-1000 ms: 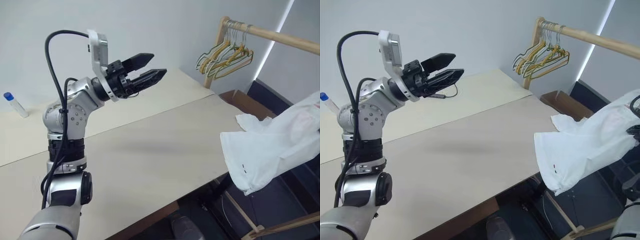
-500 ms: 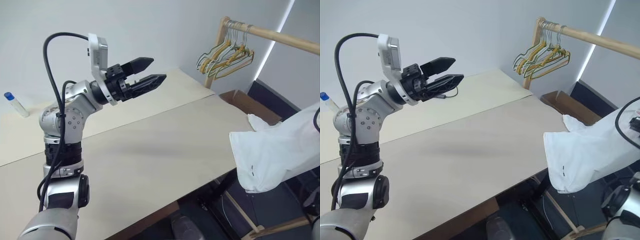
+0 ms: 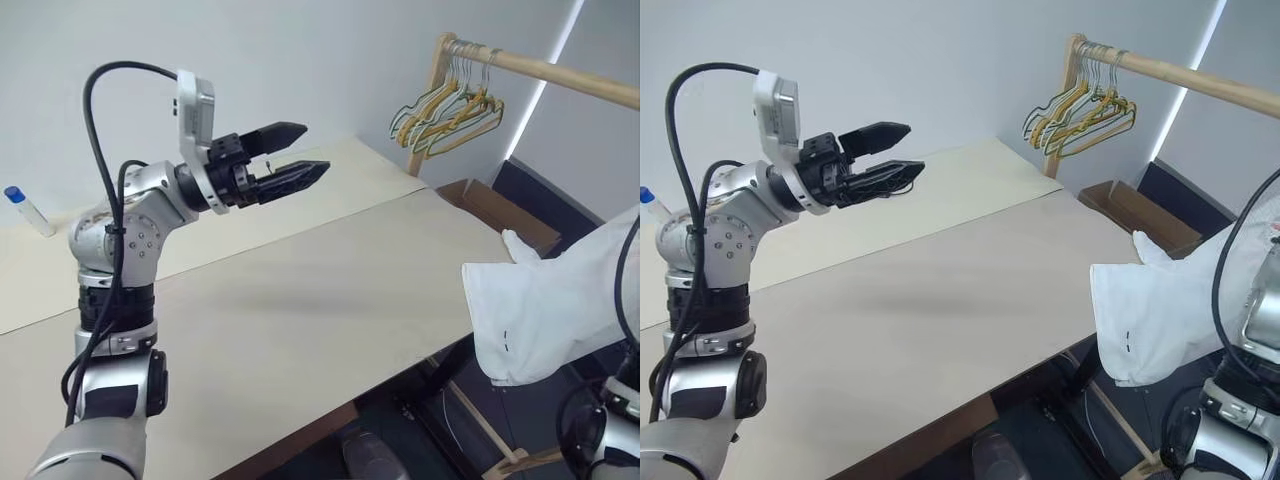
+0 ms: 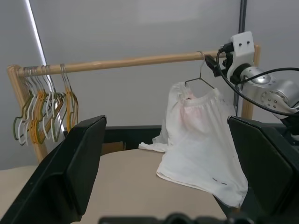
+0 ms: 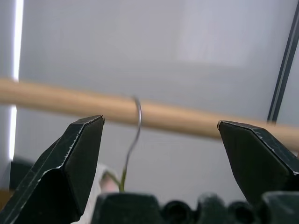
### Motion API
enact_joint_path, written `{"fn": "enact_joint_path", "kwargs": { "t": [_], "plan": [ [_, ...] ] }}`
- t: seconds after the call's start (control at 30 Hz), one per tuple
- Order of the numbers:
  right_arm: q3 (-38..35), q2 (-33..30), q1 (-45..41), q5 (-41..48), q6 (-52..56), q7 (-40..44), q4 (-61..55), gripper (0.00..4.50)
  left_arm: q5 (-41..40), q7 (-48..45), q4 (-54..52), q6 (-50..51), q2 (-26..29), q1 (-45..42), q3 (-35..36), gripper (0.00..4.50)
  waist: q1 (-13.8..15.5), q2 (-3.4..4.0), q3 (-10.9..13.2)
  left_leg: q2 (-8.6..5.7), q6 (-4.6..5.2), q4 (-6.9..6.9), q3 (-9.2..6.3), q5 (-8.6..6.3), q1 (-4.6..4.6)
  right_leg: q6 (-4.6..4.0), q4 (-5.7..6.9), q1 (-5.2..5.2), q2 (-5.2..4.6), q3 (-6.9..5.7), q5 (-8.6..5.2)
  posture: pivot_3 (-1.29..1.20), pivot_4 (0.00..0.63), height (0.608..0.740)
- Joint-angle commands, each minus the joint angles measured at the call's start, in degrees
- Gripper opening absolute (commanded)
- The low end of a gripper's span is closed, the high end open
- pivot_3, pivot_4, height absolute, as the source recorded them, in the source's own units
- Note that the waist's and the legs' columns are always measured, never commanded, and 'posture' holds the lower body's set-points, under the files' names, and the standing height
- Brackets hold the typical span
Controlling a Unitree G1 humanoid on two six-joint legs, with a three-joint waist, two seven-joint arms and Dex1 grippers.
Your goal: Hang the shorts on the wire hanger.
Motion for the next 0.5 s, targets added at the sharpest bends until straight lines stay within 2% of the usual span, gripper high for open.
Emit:
{"fn": "enact_joint_path", "kwargs": {
  "t": [0.03,0.2,0.3,0.43,0.5],
  "plan": [
    [5.2,-0.73,-0.92,4.63,-8.54,10.31,-6.07,4.49,0.06,-1.8,-1.43,-1.09,2.02,1.43,0.61,4.5,-0.06,-0.05,0.03,0.02,0.0,-0.04,0.04,0.0,0.05,0.0,0.0,0.05,0.04,0.04,0.0,-0.26,0.0,0.74],
    [9.86,-0.49,-0.64,20.88,-5.3,31.8,-7.61,4.49,1.64,-2.32,-3.24,-3.03,4.64,5.21,1.0,4.5,0.57,-0.33,0.18,0.1,0.0,-0.03,0.04,0.0,0.11,-0.01,-0.03,0.13,0.12,0.05,0.01,-0.2,0.0,0.74],
    [15.4,-4.22,1.27,27.04,-1.84,46.69,-7.18,4.49,5.34,-2.3,-5.29,-6.29,7.32,10.13,0.59,4.5,2.2,-0.38,0.22,0.08,0.02,-0.03,0.02,-0.02,0.1,-0.02,-0.1,0.01,0.08,0.03,0.04,-0.15,0.0,0.74],
    [25.33,-7.49,0.58,28.59,-2.77,63.87,-1.19,4.49,14.66,1.47,-6.16,-14.99,9.53,19.94,-0.15,4.5,5.16,-0.52,0.3,0.08,0.1,-0.03,0.05,-0.13,0.11,-0.17,-0.19,-0.11,0.07,0.04,0.12,-0.07,0.0,0.74],
    [29.24,-7.01,-2.01,28.02,-4.36,69.82,3.02,4.49,15.73,1.62,-8.53,-16.85,10.1,25.7,0.85,4.5,7.12,-0.73,0.44,0.08,0.1,0.0,0.07,-0.13,0.12,-0.16,-0.2,-0.17,0.05,0.03,0.12,-0.04,0.0,0.74]
  ]
}}
